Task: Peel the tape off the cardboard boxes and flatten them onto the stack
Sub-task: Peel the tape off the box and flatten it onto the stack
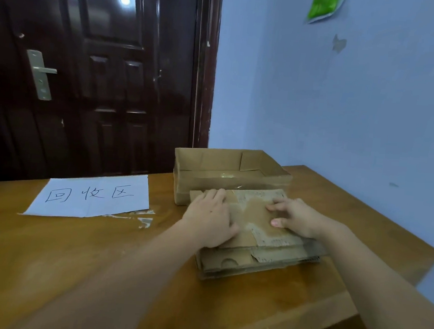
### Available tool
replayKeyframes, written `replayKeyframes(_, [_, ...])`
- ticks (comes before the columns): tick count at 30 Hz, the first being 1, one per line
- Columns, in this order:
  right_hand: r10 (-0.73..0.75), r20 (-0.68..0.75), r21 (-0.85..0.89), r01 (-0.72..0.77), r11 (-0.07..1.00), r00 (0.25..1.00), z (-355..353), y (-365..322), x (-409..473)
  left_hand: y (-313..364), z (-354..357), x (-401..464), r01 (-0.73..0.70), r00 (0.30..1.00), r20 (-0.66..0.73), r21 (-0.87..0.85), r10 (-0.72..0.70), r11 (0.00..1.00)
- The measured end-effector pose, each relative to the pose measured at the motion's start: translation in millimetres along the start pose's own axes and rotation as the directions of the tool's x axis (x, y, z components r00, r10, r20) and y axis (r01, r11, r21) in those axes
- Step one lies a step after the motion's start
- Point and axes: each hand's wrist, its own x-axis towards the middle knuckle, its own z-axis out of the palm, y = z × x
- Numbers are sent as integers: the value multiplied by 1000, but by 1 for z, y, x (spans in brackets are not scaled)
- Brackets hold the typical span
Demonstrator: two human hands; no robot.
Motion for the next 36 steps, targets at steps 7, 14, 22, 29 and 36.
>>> replayKeyframes(7, [32,-20,-115,-34,993,999,20,-14,0,7,24,0,-51,973,205,-258,106,965])
replayKeyframes(14, [61,26,-235,-53,971,998,20,-25,6,5,24,10,-80,958,260,-167,122,983])
replayKeyframes(22, [107,67,-257,-86,963,992,16,-36,7,3,28,10,-77,965,234,-181,119,980])
replayKeyframes(29, [177,-33,-222,-179,958,984,16,-53,-4,3,13,-2,-64,963,244,-194,112,979])
replayKeyframes(36, [45,-219,-253,-102,962,975,-7,-105,-15,-67,-15,-69,-40,990,125,-155,60,987])
